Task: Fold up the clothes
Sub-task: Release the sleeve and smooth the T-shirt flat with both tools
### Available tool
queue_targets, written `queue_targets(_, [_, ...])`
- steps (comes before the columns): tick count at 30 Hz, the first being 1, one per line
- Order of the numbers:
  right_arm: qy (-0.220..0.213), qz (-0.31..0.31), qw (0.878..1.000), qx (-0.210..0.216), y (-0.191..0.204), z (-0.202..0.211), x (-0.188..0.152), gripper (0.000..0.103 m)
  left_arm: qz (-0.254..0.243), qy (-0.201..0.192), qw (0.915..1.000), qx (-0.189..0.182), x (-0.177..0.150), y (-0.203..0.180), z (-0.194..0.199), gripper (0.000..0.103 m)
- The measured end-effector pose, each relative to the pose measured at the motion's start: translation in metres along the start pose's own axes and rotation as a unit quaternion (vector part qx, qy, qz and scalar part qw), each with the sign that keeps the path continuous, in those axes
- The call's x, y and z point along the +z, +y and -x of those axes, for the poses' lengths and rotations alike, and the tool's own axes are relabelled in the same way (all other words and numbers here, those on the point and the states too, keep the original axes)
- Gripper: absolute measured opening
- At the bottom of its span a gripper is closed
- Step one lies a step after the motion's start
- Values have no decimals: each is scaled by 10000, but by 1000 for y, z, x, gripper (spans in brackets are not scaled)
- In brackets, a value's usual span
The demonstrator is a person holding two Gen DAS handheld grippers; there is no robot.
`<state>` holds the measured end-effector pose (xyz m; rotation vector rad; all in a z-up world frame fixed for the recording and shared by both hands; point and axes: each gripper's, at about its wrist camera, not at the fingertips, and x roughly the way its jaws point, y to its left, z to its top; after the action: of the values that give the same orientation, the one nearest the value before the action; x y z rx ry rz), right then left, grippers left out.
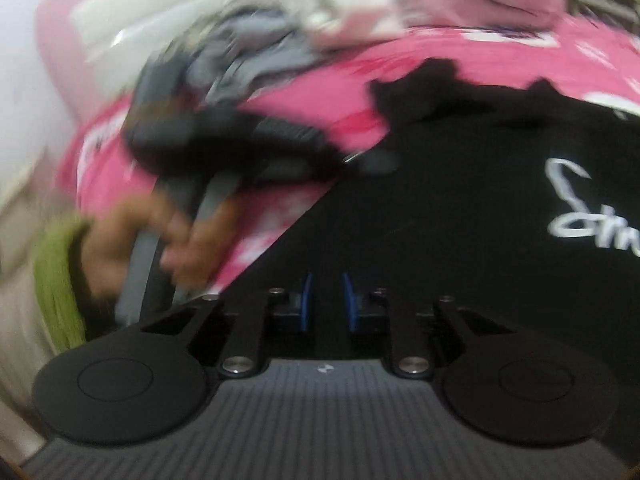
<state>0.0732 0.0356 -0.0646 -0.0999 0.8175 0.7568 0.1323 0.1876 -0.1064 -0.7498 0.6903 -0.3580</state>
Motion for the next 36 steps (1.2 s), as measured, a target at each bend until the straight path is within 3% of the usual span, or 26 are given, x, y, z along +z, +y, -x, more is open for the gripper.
queue_targets(3, [-45, 727, 9973, -77, 40, 5, -12, 15, 17, 11, 10000, -6, 0, 1, 0, 6])
queue_targets(8, [217, 1364, 9885, 621, 90, 30, -47, 15, -8, 10, 10000, -6, 0, 0, 0, 6])
queue_targets(11, [319, 1177, 9877, 981, 100, 48, -69, 15, -50, -25, 10000, -36, -2, 0, 1, 6])
queue_targets(13, [233, 909, 9912, 930, 95, 65, -78, 15, -67, -51, 9999, -107, -3, 1, 1, 7])
queue_targets(15, [-11, 611, 9965, 572, 81, 90, -88, 15, -40, -85, 9998, -199, -3, 3, 2, 9])
queue_targets(18, [-517, -222, 9984, 3, 39, 132, -95, 15, -254, -245, 9994, -39, -6, -7, 12, 17])
queue_targets(20, [-912, -836, 9915, -399, 6, 165, -101, 16, -426, -363, 9984, 104, -8, -14, 19, 35])
queue_targets(23, [-1508, -1667, 9694, -990, -52, 218, -108, 18, -684, -541, 9957, 318, -11, -26, 31, 62])
queue_targets(24, [-1664, -1878, 9612, -1150, -71, 233, -110, 19, -770, -600, 9945, 390, -12, -30, 34, 62])
queue_targets(28, [-2033, -2633, 9297, -1580, -155, 276, -106, 50, -1070, -734, 9892, 685, -17, -49, 58, 62])
queue_targets(31, [-2214, -3284, 9071, -1424, -223, 285, -98, 60, -1269, -678, 9875, 639, -18, -74, 66, 62])
queue_targets(34, [-2263, -3571, 8982, -1201, -286, 271, -80, 66, -1464, -338, 9878, 406, -25, -104, 52, 62])
queue_targets(36, [-2151, -3594, 8983, -1330, -321, 251, -64, 72, -1569, 5, 9873, 244, -33, -123, 32, 62])
